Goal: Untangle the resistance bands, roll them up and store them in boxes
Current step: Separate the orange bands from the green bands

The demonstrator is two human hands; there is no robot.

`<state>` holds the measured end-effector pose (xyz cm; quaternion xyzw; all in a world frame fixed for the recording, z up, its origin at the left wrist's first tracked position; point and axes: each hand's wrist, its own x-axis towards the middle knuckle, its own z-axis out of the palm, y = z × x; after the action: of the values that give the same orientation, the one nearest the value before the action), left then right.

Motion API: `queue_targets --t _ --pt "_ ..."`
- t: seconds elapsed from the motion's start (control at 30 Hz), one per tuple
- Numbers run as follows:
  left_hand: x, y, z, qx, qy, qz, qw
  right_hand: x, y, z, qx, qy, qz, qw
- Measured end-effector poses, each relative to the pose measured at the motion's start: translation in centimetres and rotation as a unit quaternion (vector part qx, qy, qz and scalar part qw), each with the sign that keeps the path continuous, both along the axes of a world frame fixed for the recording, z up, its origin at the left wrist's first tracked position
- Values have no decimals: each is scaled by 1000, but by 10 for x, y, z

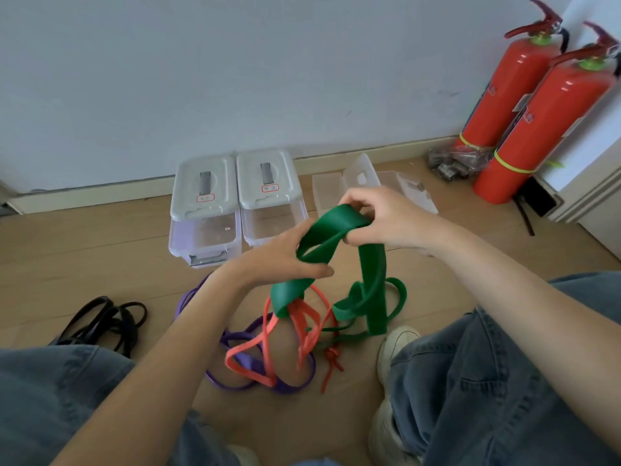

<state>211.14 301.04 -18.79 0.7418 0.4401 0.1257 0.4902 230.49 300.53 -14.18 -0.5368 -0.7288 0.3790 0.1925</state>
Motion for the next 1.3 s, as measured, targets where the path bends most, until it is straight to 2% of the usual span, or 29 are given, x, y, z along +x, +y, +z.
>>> queue_targets --t 0.1,0.23,0.3,0.37,0.4,0.43,0.53,0.6,0.7,0.77,0.83,0.9,0.97,1.03,1.1,1.13,1.23,1.3 --pt "-7 -1 -11 -19 -14 1 1000 11 2 -2 10 21 -51 998" --pt "-20 3 -22 -91 -33 66 993 17 7 -5 76 44 -118 989" --pt "-24 5 -17 -76 -52 99 991 21 11 -6 92 -48 -114 988" --pt "-24 9 -6 19 -14 102 995 24 13 -6 47 -198 -62 977" --pt "-20 11 2 65 5 83 994 23 11 -6 21 -243 -28 969" --pt "-15 11 10 99 19 58 993 18 8 -6 4 -238 4 971" --pt "3 5 26 167 25 -20 985 -4 -3 -11 5 -124 87 988" --pt "8 4 30 173 12 -24 985 -9 -5 -14 -10 -81 96 992" --pt "2 5 33 86 11 -10 996 2 2 -6 -37 -8 57 998" --pt "-4 3 27 2 26 -70 997 12 3 3 -59 74 29 995" --pt "-10 2 13 -7 60 -108 992 21 6 9 -57 156 -9 986" --pt "-19 4 5 35 83 -61 994 32 10 14 -25 198 -53 978" --pt "-29 8 8 43 19 29 998 40 12 18 -5 173 -69 983" --pt "-38 13 20 -13 -99 109 989 42 13 16 1 86 -66 994" --pt "-41 15 31 -56 -171 165 970 39 13 11 16 -15 -53 998" --pt "-40 17 35 -37 -162 175 970 37 13 7 34 -56 -38 997" --pt "-30 15 44 137 -3 123 983 30 11 1 108 -149 15 983" --pt "-25 11 48 157 36 77 984 27 10 1 141 -156 32 977"
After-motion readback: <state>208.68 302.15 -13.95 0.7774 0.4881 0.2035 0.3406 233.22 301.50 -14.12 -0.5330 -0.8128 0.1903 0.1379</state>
